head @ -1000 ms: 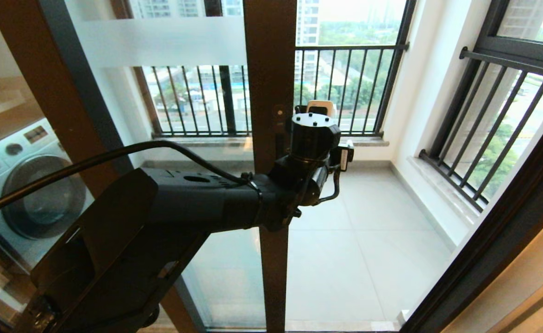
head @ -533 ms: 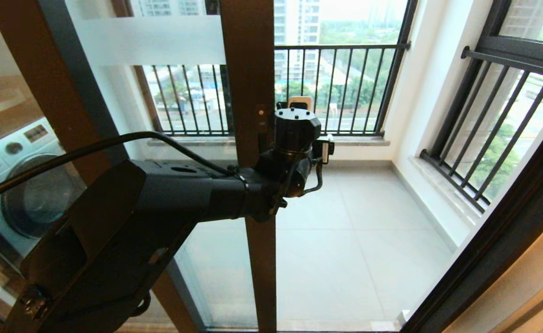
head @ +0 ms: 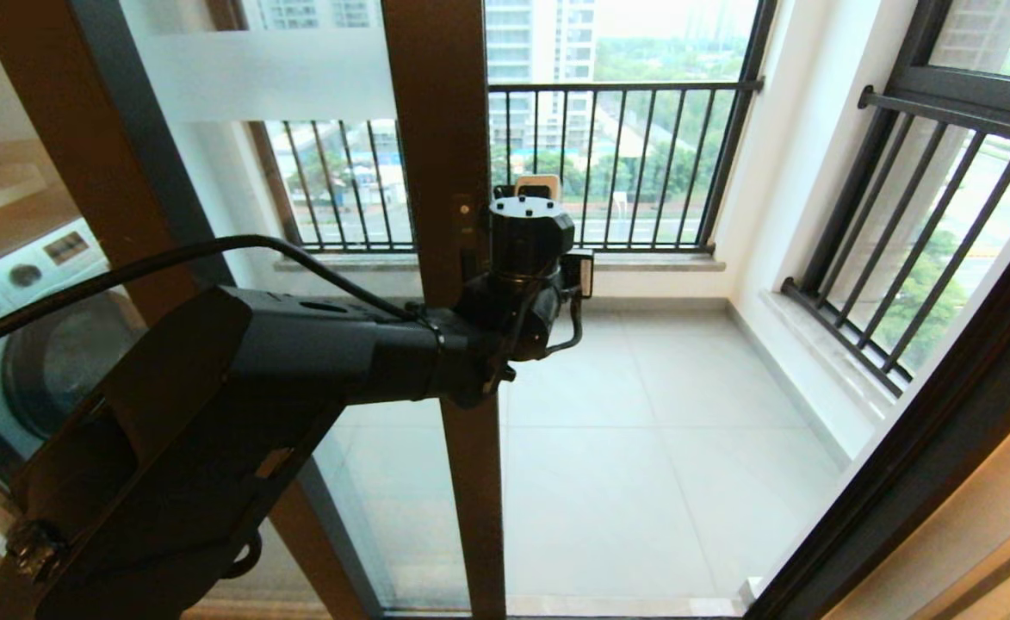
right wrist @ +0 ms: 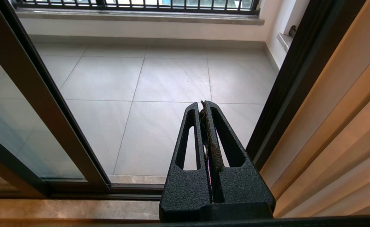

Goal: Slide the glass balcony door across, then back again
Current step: Open the slid door

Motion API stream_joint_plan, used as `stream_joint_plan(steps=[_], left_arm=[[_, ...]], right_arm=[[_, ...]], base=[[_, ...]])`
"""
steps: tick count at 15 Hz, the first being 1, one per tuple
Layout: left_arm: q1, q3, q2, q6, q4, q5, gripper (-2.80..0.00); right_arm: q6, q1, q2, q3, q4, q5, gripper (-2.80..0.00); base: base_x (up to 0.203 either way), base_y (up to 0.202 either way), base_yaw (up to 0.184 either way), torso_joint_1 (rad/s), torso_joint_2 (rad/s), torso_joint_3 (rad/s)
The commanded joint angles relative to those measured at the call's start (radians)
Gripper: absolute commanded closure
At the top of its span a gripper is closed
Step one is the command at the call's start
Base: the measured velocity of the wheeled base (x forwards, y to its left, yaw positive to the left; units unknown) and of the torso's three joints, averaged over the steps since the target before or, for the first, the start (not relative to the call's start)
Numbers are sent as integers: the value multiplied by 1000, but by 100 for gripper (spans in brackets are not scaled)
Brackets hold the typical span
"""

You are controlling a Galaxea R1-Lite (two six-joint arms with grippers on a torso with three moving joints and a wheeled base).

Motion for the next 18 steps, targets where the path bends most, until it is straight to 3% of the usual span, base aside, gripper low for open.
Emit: stream_joint_plan(steps=[1, 7, 18], left_arm=[[1, 19, -19, 0, -2, 3, 0], [17, 120, -80, 2, -4, 6, 0], [59, 126, -81, 10, -2, 21, 0]], right_arm=[[-1, 0, 1, 0, 1, 0, 0], [-1, 0, 1, 0, 0, 0, 0], [-1, 1, 1, 0, 0, 0, 0]], base=[[0, 0, 0, 0, 0, 0], [0, 0, 0, 0, 0, 0], [0, 0, 0, 0, 0, 0]])
